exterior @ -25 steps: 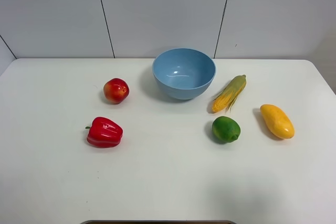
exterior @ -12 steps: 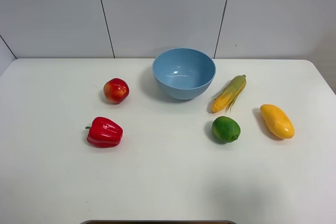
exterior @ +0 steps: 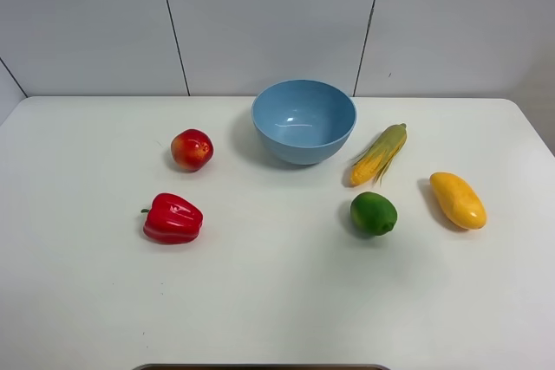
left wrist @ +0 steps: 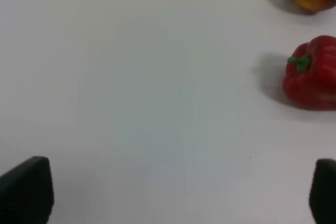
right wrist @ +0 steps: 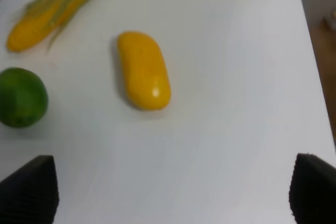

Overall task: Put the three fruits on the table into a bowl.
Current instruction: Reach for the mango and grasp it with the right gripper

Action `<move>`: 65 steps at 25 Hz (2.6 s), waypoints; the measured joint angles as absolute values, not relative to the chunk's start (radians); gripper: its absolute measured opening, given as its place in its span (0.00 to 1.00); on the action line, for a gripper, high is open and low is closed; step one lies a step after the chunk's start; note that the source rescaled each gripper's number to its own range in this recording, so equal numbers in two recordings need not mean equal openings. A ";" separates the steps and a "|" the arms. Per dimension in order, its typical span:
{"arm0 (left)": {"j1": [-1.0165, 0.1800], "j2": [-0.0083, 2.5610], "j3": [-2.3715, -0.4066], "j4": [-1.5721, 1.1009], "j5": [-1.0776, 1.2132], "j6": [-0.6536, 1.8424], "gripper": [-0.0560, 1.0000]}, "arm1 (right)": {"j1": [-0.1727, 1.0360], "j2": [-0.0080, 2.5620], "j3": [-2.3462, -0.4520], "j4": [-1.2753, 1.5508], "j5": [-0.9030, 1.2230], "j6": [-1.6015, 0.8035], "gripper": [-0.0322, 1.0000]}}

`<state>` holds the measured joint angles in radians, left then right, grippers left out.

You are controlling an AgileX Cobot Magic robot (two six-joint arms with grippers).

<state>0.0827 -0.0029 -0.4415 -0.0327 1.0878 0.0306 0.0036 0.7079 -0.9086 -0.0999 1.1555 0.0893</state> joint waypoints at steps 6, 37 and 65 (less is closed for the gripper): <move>0.083 -0.003 -0.442 -0.033 1.088 0.031 1.00 | 0.004 0.961 -0.969 -0.141 1.117 0.089 0.70; 0.083 -0.003 -0.442 -0.033 1.088 0.031 1.00 | -0.041 1.837 -1.221 0.009 0.960 -0.087 0.70; 0.083 -0.004 -0.442 -0.033 1.088 0.031 1.00 | -0.105 2.068 -1.225 0.067 0.900 -0.128 0.71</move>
